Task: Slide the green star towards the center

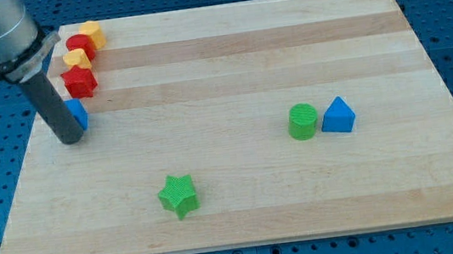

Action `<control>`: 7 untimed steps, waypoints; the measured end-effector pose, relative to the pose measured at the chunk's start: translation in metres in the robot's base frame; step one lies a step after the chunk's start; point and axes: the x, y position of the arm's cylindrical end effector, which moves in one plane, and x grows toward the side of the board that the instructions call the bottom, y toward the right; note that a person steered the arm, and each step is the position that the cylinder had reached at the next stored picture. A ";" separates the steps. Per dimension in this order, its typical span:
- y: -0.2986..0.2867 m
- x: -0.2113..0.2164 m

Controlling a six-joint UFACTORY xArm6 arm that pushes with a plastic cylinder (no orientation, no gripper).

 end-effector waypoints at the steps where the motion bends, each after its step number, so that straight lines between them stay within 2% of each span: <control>1: 0.000 -0.023; 2: 0.000 -0.027; 3: 0.003 -0.011; 4: 0.046 0.005; 5: 0.114 0.029; 7: 0.210 0.116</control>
